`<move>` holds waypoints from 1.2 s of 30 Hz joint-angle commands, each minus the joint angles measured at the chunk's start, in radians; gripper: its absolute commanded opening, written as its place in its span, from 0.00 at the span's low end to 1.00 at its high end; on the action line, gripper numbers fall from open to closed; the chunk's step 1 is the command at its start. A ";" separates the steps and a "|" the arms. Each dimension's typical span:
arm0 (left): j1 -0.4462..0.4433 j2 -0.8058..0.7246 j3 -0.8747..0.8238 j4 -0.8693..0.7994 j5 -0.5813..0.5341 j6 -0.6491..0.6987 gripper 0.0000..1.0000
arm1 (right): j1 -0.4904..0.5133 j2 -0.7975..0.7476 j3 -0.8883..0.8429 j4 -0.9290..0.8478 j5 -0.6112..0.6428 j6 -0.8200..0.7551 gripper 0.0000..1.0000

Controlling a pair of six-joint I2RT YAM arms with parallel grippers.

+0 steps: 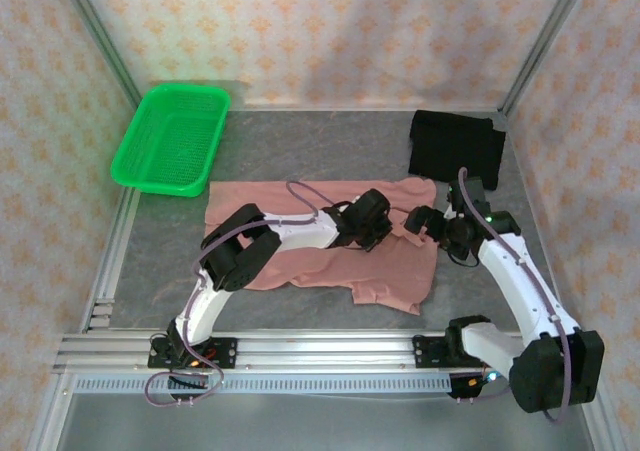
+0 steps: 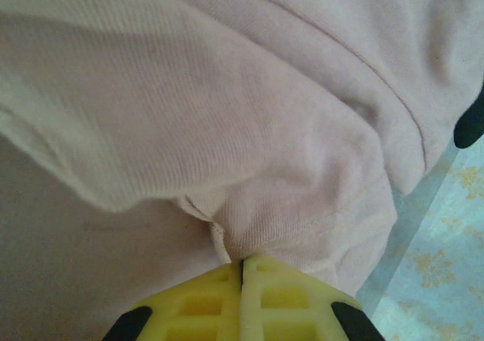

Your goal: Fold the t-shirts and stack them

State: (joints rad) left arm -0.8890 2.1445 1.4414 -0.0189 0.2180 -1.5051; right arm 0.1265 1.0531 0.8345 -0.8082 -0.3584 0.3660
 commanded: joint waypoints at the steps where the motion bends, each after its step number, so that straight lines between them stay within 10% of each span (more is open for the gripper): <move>1: 0.009 -0.072 0.029 -0.114 -0.011 0.091 0.00 | -0.009 0.010 -0.018 -0.037 0.051 0.020 1.00; 22: 0.022 -0.198 0.050 -0.466 -0.032 0.367 0.00 | -0.010 0.074 -0.075 0.032 0.028 0.092 0.89; 36: 0.025 -0.214 -0.006 -0.494 -0.046 0.391 0.00 | -0.010 0.165 -0.142 0.161 -0.060 0.170 0.46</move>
State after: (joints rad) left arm -0.8742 1.9755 1.4498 -0.4702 0.2176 -1.1423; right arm 0.1211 1.1835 0.7181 -0.7036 -0.3969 0.5091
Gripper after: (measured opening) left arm 0.049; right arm 0.468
